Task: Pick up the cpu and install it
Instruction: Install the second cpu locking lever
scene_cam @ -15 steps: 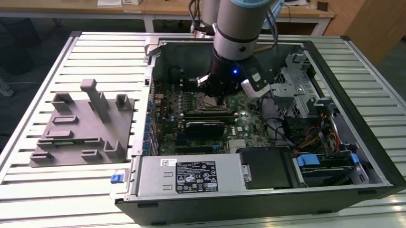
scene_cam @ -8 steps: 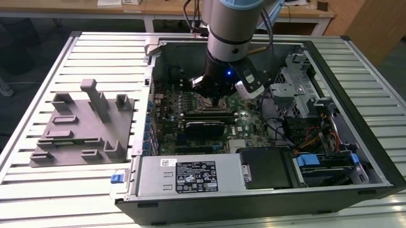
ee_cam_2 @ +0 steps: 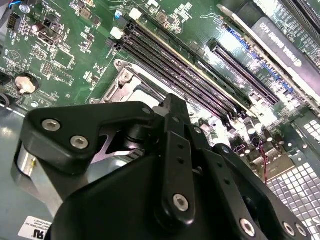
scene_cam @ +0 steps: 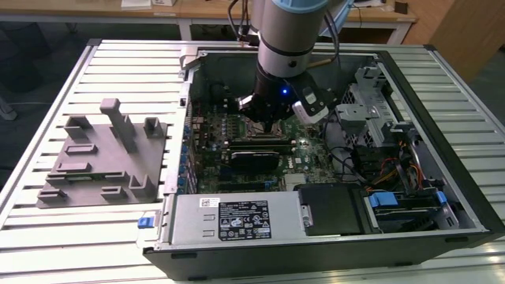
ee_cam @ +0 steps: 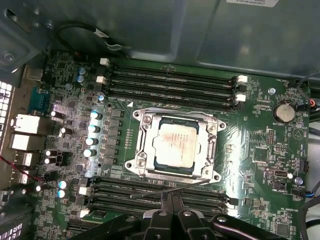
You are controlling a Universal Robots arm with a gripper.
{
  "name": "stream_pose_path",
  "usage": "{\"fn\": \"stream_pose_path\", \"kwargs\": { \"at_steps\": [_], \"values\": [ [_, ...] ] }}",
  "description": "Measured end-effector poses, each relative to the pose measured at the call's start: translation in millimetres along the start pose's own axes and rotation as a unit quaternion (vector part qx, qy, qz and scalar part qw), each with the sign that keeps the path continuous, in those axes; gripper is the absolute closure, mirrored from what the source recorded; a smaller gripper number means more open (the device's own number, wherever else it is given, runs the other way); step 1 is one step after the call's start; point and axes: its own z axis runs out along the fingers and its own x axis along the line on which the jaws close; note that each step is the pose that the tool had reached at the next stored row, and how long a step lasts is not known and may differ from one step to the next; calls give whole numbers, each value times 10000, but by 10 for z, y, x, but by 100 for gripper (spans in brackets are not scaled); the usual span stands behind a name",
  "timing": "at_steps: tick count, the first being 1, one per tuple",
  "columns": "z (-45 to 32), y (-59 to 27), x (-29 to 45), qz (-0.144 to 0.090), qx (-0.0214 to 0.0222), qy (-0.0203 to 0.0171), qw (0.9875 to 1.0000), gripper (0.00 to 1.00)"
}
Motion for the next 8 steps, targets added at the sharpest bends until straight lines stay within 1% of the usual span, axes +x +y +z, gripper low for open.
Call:
{"fn": "stream_pose_path", "kwargs": {
  "at_steps": [8],
  "values": [
    [12, -1, 7, 1, 1, 1, 10000, 89]
  ]
}}
